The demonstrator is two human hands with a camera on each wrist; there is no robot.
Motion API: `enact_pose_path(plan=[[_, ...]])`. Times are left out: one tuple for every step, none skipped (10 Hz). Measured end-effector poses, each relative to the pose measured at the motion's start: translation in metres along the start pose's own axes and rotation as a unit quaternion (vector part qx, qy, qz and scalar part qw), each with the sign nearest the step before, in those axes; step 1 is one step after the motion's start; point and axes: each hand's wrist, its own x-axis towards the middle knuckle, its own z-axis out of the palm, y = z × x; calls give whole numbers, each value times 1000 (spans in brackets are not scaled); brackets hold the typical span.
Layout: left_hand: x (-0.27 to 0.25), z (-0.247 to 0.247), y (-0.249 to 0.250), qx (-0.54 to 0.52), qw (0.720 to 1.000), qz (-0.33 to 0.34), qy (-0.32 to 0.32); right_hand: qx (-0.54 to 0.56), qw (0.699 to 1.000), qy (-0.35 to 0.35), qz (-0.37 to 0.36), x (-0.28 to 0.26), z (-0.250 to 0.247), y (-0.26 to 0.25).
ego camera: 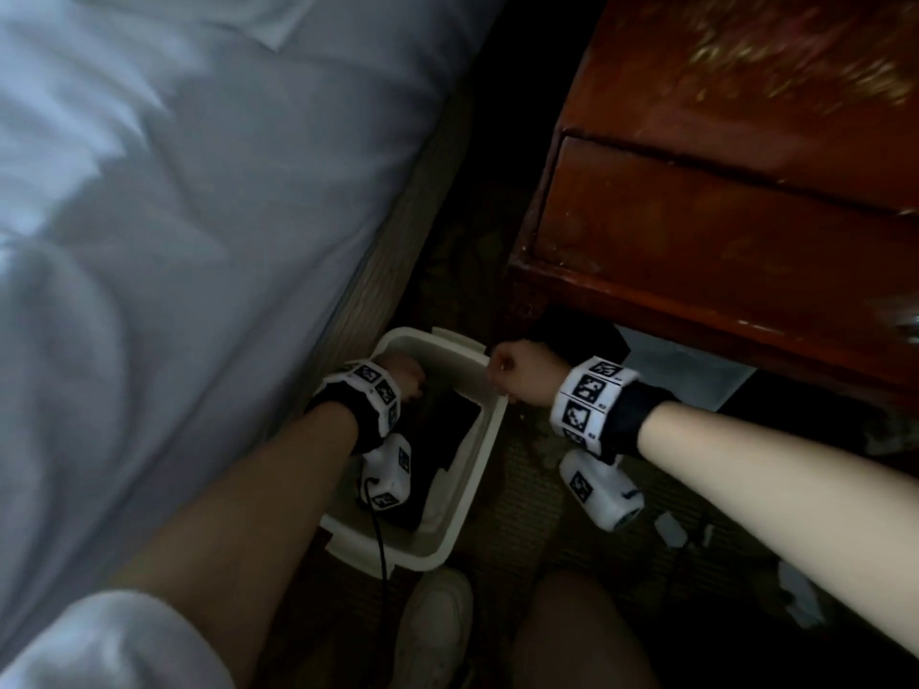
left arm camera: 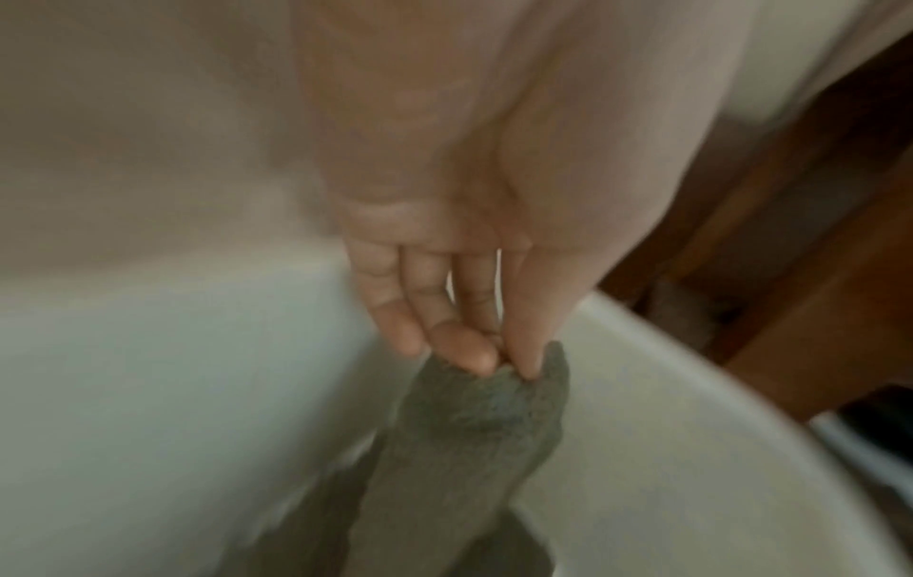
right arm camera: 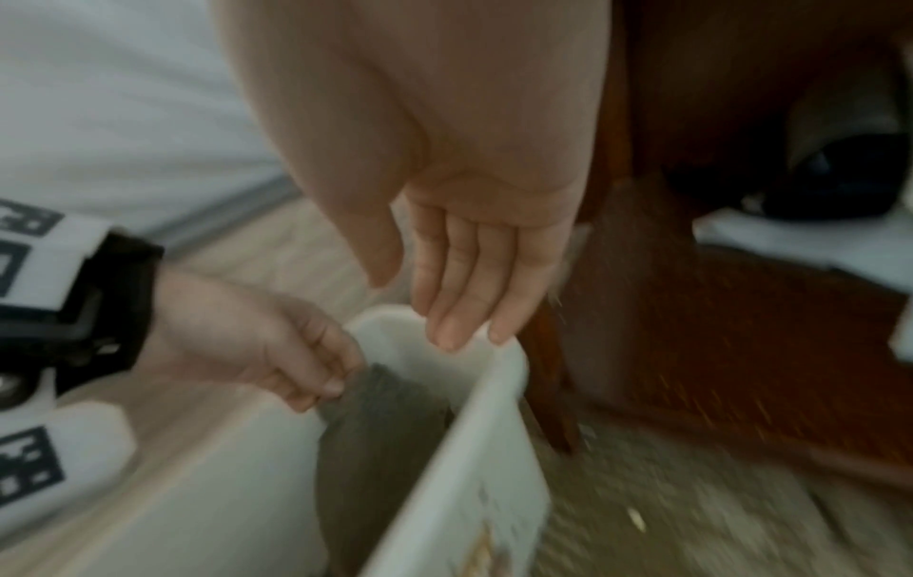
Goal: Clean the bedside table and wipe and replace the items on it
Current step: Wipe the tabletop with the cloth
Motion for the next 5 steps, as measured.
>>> enact_pose_path(plan=[[-62,-35,30,-33,995,28,89,3,999,38,-29,-16,-12,-22],[-88,-61,36,-103,970,88,203,4,995,80,-62,-32,-25,-48],[-113,-85,45,-142,943,147,261,8,986,127,-105,-51,-42,-73],[-145,-108,69,-185,897,225,333,10,967,192,-165,-76,-66,-98],[-180,-135,98,-239,840,278,401,47,935,272,-225,-107,-101,-120]])
